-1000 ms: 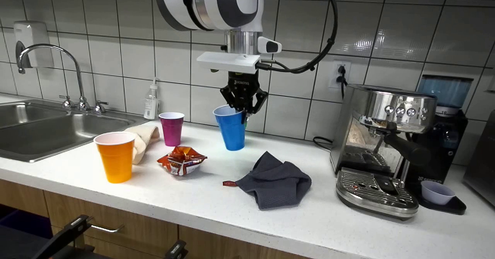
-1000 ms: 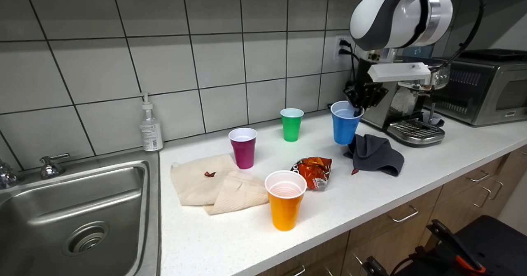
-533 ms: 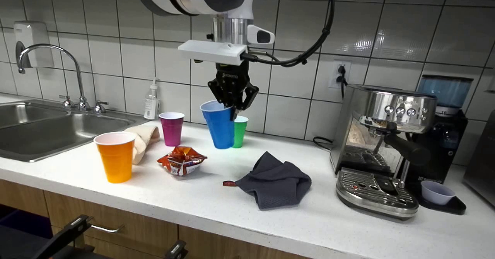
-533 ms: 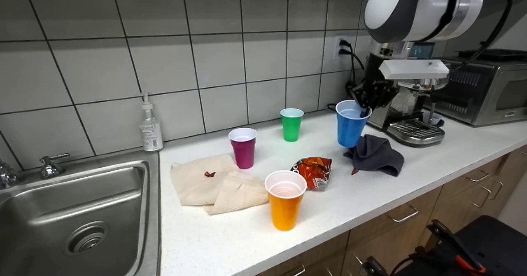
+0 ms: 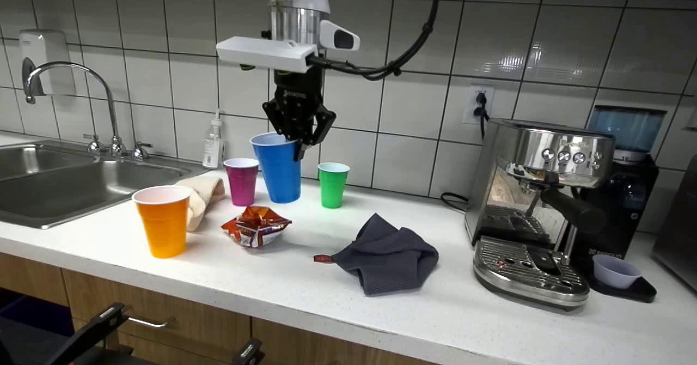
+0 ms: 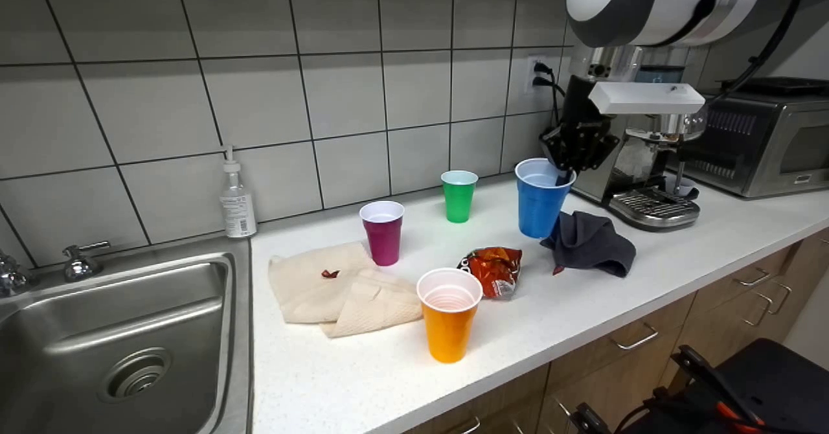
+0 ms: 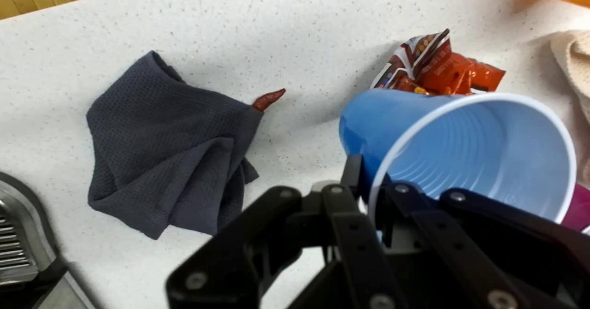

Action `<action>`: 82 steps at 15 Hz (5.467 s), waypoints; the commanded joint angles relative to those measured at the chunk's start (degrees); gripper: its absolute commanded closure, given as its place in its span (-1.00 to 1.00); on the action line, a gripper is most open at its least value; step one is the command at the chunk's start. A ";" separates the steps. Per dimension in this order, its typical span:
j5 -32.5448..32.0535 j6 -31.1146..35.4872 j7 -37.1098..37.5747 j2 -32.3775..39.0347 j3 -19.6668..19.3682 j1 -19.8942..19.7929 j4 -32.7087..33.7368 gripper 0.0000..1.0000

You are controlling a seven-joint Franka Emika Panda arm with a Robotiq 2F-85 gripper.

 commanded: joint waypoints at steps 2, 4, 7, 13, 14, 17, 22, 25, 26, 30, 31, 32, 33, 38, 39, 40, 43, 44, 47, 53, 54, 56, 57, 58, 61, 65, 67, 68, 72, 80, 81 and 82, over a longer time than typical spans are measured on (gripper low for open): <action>3.97 -4.00 0.50 -2.84 2.03 2.66 0.28 0.97; 5.67 -5.17 0.19 -2.73 2.61 4.12 0.82 0.97; 6.43 -7.01 0.83 -2.32 3.75 5.30 2.24 0.97; 5.69 -11.42 0.43 -2.52 5.13 5.96 4.67 0.97; 5.44 -11.66 0.70 -2.59 5.46 5.99 4.79 0.97; 5.43 -12.53 0.84 -2.66 6.36 6.40 4.99 0.97; 5.49 -12.57 0.76 -3.00 7.79 7.60 4.78 0.97; 5.86 -13.68 0.23 -3.74 8.56 8.86 4.26 0.97; 5.90 -14.12 0.21 -4.16 8.89 9.26 4.01 0.97; 6.23 -15.13 -0.14 -4.05 9.50 10.58 4.41 0.97; 6.14 -15.31 -0.08 -3.76 9.55 10.75 4.60 0.97; 6.22 -16.27 -0.40 -3.27 9.55 11.04 4.99 0.97; 6.07 -16.52 -0.33 -3.23 9.73 11.17 4.90 0.97; 6.63 -17.34 -0.36 -2.88 10.59 12.33 4.78 0.97; 6.77 -17.69 -0.41 -2.82 10.67 12.50 4.86 0.97; 6.94 -17.76 -0.40 -2.74 10.77 12.65 4.82 0.97; 7.29 -17.51 -0.36 -2.14 11.11 13.12 4.65 0.97; 7.31 -16.81 -0.53 -2.09 11.18 13.28 4.37 0.97; 8.21 -16.91 -1.29 -0.92 11.19 13.80 4.67 0.97; 10.05 -16.03 -1.78 1.48 11.36 14.24 5.19 0.97; 10.26 -16.36 -2.03 1.96 11.26 14.23 5.48 0.97; 10.71 -15.92 -2.36 2.42 11.18 14.13 5.66 0.97; 10.88 -15.66 -2.53 2.67 11.18 14.10 5.73 0.97; 11.02 -15.26 -2.61 3.05 11.19 14.08 5.84 0.97; 11.62 -14.83 -3.26 3.88 11.04 14.01 6.46 0.97; 11.77 -13.47 -3.26 5.27 11.12 13.80 7.07 0.97; 11.52 -12.66 -3.19 5.96 11.15 13.67 7.21 0.97; 11.53 -12.20 -3.22 6.25 11.16 13.66 7.23 0.97; 12.04 -10.47 -3.32 8.30 10.97 13.43 7.99 0.97; 11.47 -8.97 -3.30 10.80 11.09 12.80 7.66 0.97; 11.34 -8.80 -3.22 10.99 11.17 12.80 7.52 0.97; 11.21 -8.67 -3.22 11.11 11.23 12.80 7.33 0.97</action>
